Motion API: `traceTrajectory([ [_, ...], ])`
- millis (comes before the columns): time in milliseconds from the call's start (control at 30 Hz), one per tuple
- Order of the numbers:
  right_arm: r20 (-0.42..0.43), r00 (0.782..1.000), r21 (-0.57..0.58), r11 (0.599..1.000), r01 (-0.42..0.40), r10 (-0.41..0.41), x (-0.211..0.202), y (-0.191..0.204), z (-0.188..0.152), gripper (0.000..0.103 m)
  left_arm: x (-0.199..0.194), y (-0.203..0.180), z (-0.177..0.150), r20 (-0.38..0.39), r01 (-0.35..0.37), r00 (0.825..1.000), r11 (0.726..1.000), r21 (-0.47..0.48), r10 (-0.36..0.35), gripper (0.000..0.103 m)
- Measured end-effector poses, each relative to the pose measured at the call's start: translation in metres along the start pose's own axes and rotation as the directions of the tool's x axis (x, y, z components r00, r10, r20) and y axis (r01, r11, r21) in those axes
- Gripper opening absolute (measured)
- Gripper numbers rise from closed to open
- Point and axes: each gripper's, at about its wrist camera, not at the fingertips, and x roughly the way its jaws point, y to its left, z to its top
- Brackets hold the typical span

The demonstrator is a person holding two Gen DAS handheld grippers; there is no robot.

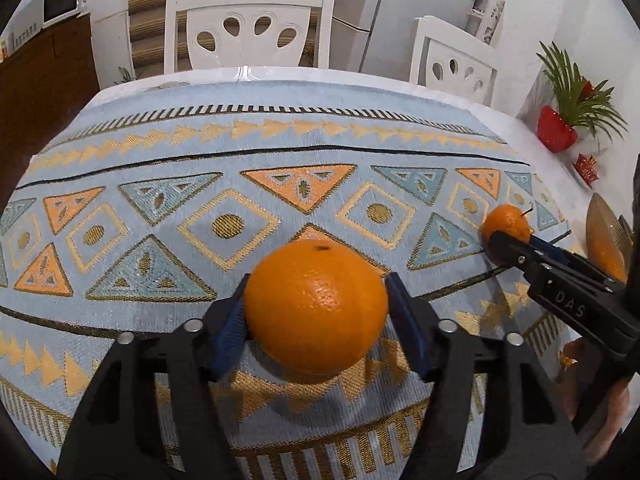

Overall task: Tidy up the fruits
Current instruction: 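Close the left tool on a large orange while the right tool grasps a tangerine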

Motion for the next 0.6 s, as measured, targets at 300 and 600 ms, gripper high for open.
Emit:
traceTrajectory([
  [300,0.008,1.000,0.004,1.000,-0.017,0.017,-0.0025,-0.0017,0.0004,0.045,-0.0026,-0.0012,-0.0001,0.009,-0.009,1.000,1.000,0.002,0.009,0.060],
  [600,0.033,0.999,0.020,0.999,-0.035,0.034,-0.0093,-0.0062,0.0000,0.044,-0.0070,0.0075,0.0013,0.047,0.009,0.999,0.999,-0.032,-0.008,0.060],
])
